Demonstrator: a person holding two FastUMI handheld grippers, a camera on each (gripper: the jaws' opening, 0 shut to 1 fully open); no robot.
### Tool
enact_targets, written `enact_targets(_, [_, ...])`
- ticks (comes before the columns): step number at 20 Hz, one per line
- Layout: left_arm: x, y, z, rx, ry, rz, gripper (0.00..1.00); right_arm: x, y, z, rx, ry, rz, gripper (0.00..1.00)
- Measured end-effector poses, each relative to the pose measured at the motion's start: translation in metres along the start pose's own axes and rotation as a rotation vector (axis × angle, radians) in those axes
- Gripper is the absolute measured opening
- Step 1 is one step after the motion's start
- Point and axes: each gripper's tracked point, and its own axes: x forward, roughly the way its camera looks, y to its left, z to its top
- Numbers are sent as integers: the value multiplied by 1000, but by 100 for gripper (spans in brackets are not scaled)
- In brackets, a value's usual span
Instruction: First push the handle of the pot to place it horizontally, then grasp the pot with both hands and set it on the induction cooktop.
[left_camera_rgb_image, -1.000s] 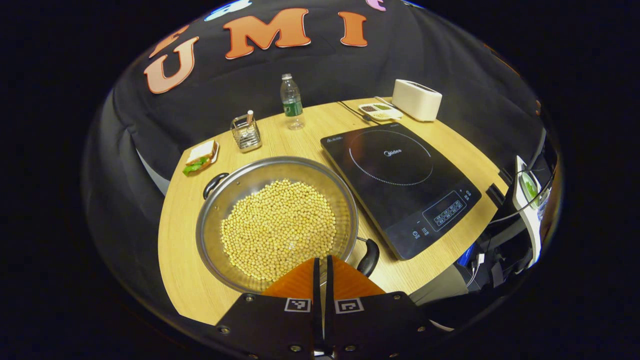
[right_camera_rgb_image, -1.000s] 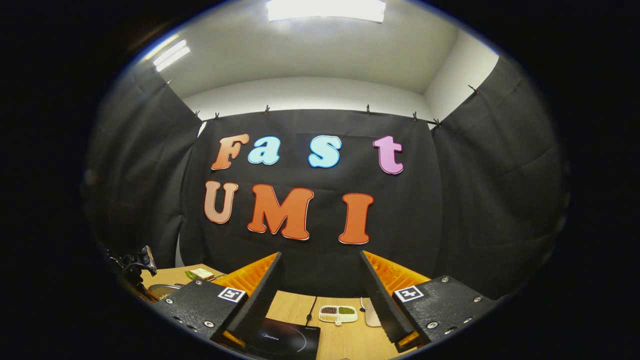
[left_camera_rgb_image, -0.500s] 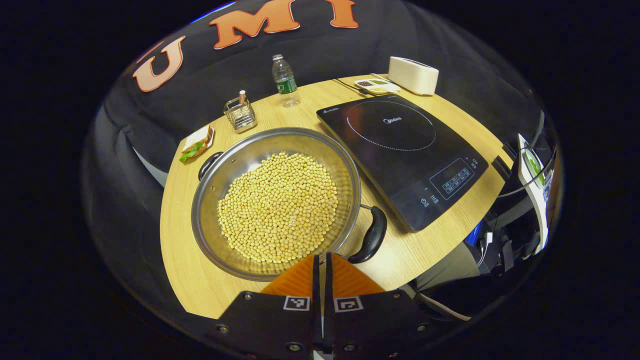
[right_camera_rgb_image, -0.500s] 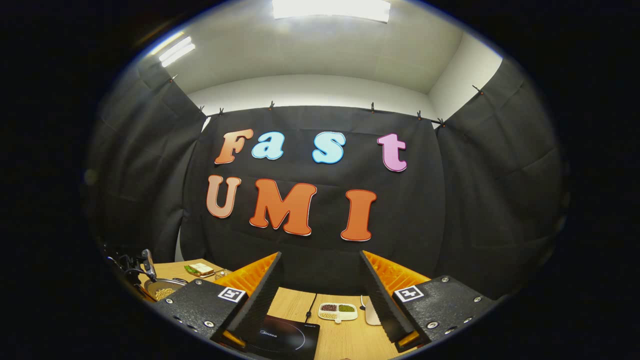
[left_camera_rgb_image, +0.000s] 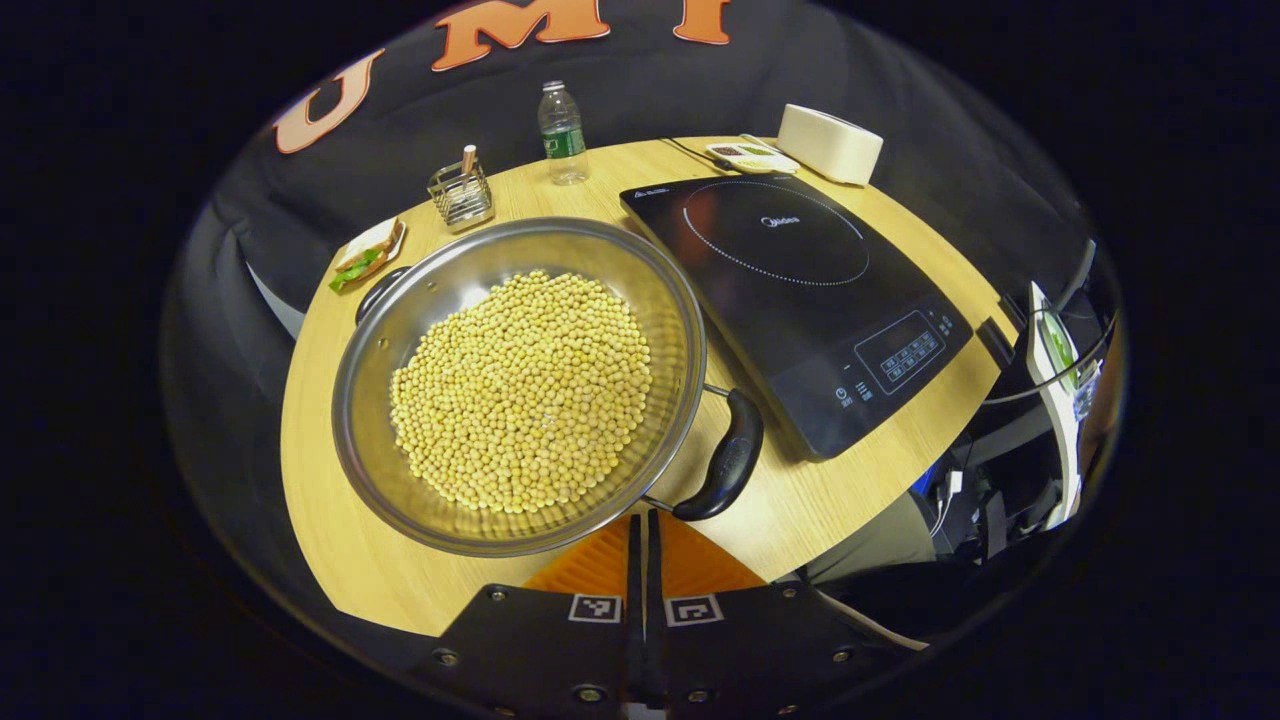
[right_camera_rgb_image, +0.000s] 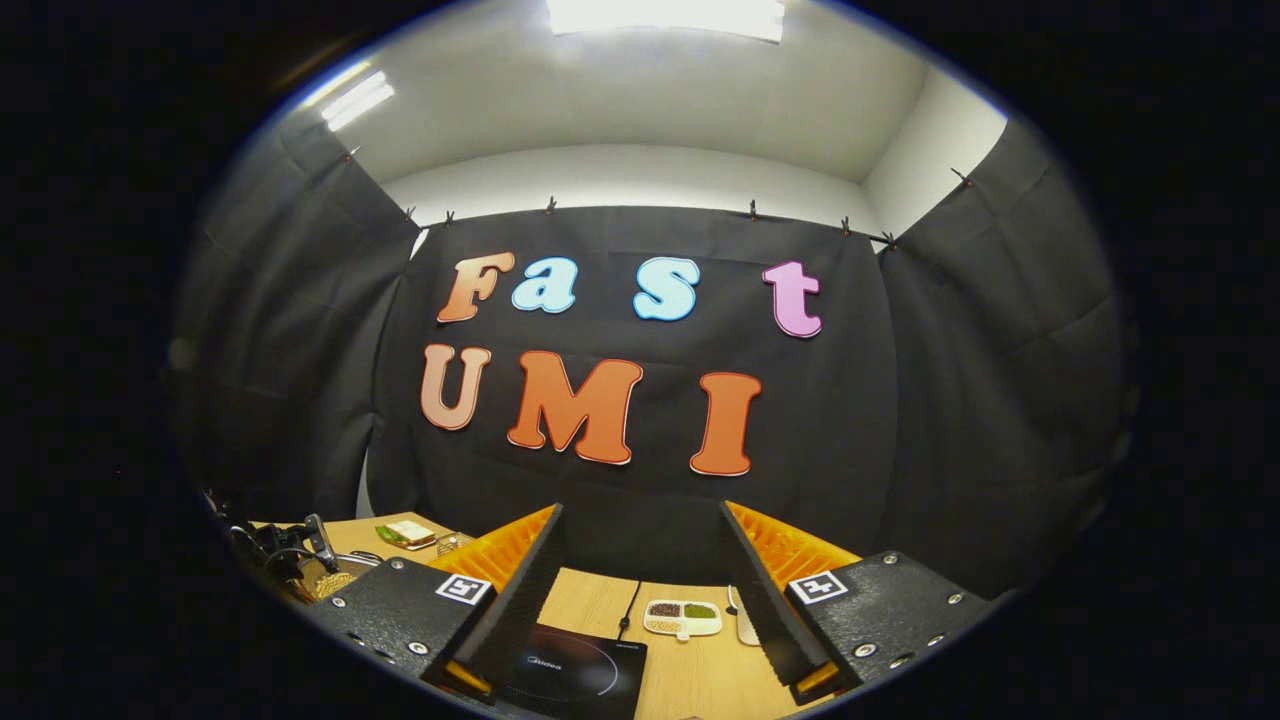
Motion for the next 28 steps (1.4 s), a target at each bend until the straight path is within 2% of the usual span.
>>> enact_targets(4, [10, -8, 15, -24, -21, -30, 1, -7, 0, -1, -9, 3, -6, 93])
enact_targets(12, [33, -18, 42, -170, -54, -90, 1, -16, -2, -22, 12, 55, -12, 93])
enact_targets(23, [62, -5, 91, -277, -146, -55, 1, -16, -1, -51, 40, 125, -9, 93])
enact_targets(28, [71, -4, 114, -279, -193, -42, 1, -12, 14, -71, 50, 176, 19, 93])
